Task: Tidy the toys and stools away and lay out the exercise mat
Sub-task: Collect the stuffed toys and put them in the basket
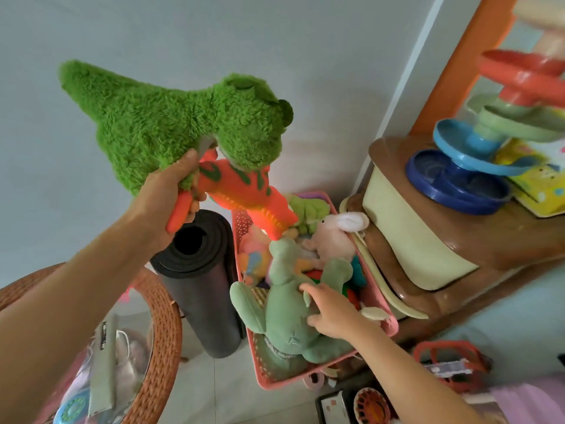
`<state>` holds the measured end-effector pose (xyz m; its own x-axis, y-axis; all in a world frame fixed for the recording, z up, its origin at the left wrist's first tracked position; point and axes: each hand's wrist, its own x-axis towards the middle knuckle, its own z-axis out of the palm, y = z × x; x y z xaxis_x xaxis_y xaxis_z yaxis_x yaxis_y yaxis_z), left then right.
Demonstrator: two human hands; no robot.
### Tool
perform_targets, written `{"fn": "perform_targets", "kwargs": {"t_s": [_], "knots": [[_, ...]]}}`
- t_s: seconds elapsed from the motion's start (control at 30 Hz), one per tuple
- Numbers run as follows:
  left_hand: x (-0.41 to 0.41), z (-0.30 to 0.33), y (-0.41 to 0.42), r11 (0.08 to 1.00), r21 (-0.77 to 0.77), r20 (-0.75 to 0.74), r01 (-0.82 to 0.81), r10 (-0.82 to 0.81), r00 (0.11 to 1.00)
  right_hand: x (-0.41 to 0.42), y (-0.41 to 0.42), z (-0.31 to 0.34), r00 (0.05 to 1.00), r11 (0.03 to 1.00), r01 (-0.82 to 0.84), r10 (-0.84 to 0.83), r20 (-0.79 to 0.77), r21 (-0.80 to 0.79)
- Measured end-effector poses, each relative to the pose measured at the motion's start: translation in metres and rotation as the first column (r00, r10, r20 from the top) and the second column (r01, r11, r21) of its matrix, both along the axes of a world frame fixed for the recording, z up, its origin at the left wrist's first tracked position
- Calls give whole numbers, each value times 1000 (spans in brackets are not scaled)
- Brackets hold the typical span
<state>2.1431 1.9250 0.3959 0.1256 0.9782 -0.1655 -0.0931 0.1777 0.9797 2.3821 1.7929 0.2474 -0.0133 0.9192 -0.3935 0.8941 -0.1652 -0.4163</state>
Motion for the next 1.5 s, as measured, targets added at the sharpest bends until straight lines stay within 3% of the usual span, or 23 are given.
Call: {"fn": "perform_targets", "kwargs": {"t_s": [0.07,0.1,0.13,0.2,0.37,0.47,0.53,0.6,0.63,0.7,0.87,0.93,1.0,1.03,1.07,1.13,1.2,1.3,1.37,1.4,1.47,1.5], "knots": [[-3,21,9,992,-17,56,127,-126,990,17,-8,18,941,978,201,-177,-288,58],[-4,31,13,976,-40,100,212,-207,973,23,-11,26,901,939,315,-250,-354,137],[-2,42,16,949,-62,143,309,-298,944,29,-14,34,882,864,418,-313,-352,279],[5,52,20,878,-91,200,470,-446,872,37,-16,50,879,714,475,-411,-241,514],[37,24,22,710,-31,266,704,-673,690,50,-31,70,732,588,674,-448,-513,447],[51,-5,29,654,-46,195,755,-735,649,56,-60,49,794,540,586,-530,-296,604],[60,-21,29,650,-133,-70,748,-759,647,57,-78,28,815,643,525,-568,-113,557],[73,-41,28,752,-153,-331,641,-650,684,49,-88,12,873,788,428,-488,26,442],[79,-51,28,817,-139,-372,560,-567,735,44,-89,6,903,850,358,-421,91,386],[87,-63,28,883,-128,-363,452,-466,807,34,-85,4,914,909,281,-350,202,307],[97,-56,29,894,-48,-351,445,-433,830,35,-72,19,893,915,310,-373,251,257],[100,-48,28,885,16,-349,465,-430,832,37,-63,35,891,863,403,-446,84,304],[104,-41,26,871,64,-331,488,-443,833,33,-46,57,799,719,597,-493,-345,356],[107,-38,25,862,86,-338,500,-447,829,29,-35,72,733,647,664,-463,-498,375],[111,-34,22,853,106,-349,512,-450,822,24,-24,86,738,604,659,-408,-537,448],[120,-26,14,844,150,-343,515,-444,828,13,-4,111,887,606,462,-333,-320,648],[129,-19,7,841,174,-298,512,-450,842,6,15,126,953,693,285,-277,-120,662],[133,-10,7,833,194,-312,518,-449,838,11,35,131,954,663,283,-272,-129,693],[127,-5,14,860,309,-359,407,-291,887,24,45,136,953,633,294,-249,-172,716],[121,-5,17,851,449,-378,272,-95,921,31,49,141,957,637,286,-234,-174,716],[104,-11,32,678,735,-290,19,290,912,45,61,151,968,678,251,-184,-171,691],[96,-15,43,594,804,-292,14,374,880,49,68,158,977,713,214,-146,-157,668]]}}
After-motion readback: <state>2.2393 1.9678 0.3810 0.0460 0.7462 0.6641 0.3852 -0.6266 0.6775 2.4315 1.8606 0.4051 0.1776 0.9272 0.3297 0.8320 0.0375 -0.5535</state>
